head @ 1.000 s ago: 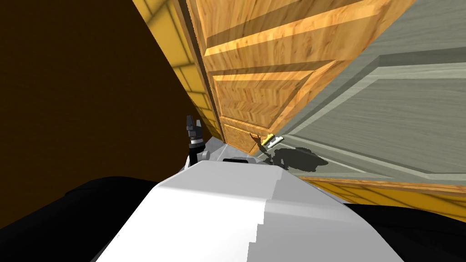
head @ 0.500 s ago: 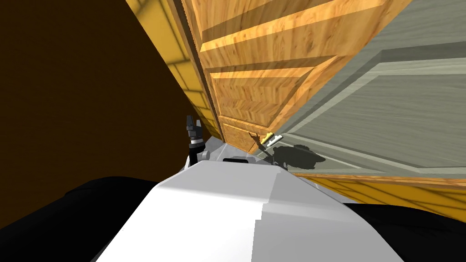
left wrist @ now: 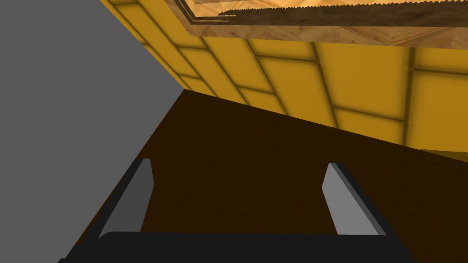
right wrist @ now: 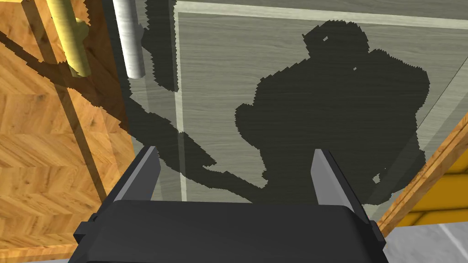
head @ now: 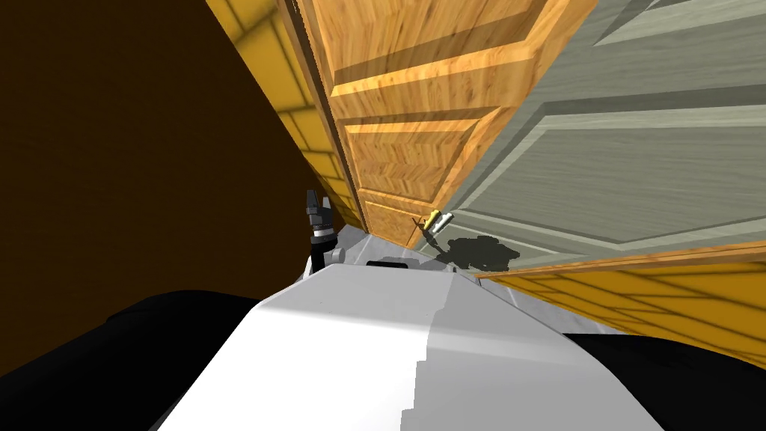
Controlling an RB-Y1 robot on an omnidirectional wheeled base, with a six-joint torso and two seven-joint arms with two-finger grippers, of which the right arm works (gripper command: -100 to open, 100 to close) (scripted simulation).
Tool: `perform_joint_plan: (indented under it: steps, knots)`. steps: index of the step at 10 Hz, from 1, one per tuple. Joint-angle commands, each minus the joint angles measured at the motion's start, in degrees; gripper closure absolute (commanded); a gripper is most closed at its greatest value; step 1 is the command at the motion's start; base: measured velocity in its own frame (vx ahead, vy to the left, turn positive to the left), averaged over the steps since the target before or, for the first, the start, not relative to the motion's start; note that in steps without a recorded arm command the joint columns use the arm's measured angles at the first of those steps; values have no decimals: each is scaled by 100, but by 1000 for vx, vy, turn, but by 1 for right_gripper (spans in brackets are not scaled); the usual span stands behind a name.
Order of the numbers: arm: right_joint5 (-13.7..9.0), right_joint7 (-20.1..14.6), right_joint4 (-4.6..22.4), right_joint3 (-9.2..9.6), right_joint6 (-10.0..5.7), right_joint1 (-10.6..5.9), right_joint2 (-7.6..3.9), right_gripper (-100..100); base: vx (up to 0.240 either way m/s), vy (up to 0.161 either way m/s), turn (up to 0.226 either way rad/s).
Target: Pull the door open
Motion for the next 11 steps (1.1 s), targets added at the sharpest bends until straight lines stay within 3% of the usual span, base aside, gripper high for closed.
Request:
perform_joint_plan:
  steps: [1,4,5,6,11]
  knots:
    - [-33,-24,164,-55,5,0,-35,-100,-85,-3,-73]
    - [-149,-29,395,-255,58,225,-148,-100,-72,-4,-116]
    - [-149,-29,395,-255,58,225,-148,-100,-41,-16,-24]
    - [-224,-42,525,-389,126,236,-222,-100,68,-92,-75]
    - [-169,-56,394,-302,173,-113,-167,-100,177,-52,65]
